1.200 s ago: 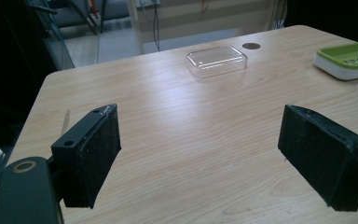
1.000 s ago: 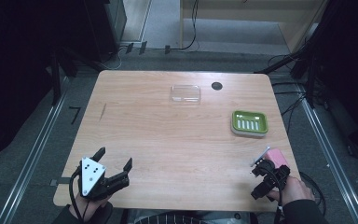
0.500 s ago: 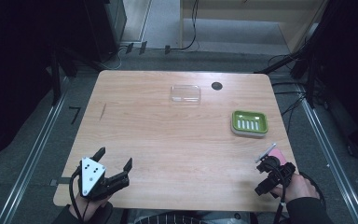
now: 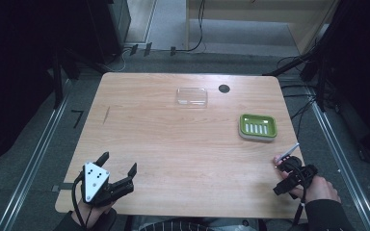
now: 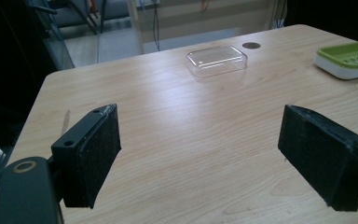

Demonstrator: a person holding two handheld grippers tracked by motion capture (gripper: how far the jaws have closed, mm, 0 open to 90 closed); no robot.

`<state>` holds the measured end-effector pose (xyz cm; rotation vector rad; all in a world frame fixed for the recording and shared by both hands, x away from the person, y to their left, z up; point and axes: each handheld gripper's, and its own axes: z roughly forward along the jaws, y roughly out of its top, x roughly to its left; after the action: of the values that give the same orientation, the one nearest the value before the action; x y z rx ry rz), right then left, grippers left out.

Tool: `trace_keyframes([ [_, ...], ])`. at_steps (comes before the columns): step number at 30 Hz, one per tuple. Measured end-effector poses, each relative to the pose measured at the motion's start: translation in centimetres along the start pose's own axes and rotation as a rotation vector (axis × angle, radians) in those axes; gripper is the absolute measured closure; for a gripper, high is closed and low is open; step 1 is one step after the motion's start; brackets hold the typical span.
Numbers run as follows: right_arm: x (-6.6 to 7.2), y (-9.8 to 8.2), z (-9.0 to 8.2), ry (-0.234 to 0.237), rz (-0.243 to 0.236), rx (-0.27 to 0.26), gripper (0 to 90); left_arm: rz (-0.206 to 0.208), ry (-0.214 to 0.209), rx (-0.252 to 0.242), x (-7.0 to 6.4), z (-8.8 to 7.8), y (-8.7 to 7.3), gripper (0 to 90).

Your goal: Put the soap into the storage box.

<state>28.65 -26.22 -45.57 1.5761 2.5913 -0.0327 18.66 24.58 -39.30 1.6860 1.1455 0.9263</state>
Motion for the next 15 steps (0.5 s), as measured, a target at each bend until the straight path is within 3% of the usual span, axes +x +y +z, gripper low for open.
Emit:
trace_keyframes([
  [9, -0.9, 0.7, -0.2, 0.022, 0.034, -0.011, 3.8, 0.0, 0.001, 0.001, 0.0, 0.0, 0.0, 13.4],
  [15, -1.1, 1.5, -0.1, 0.029, 0.029, -0.003, 3.7, 0.002, 0.0, 0.002, 0.0, 0.0, 0.0, 13.4],
])
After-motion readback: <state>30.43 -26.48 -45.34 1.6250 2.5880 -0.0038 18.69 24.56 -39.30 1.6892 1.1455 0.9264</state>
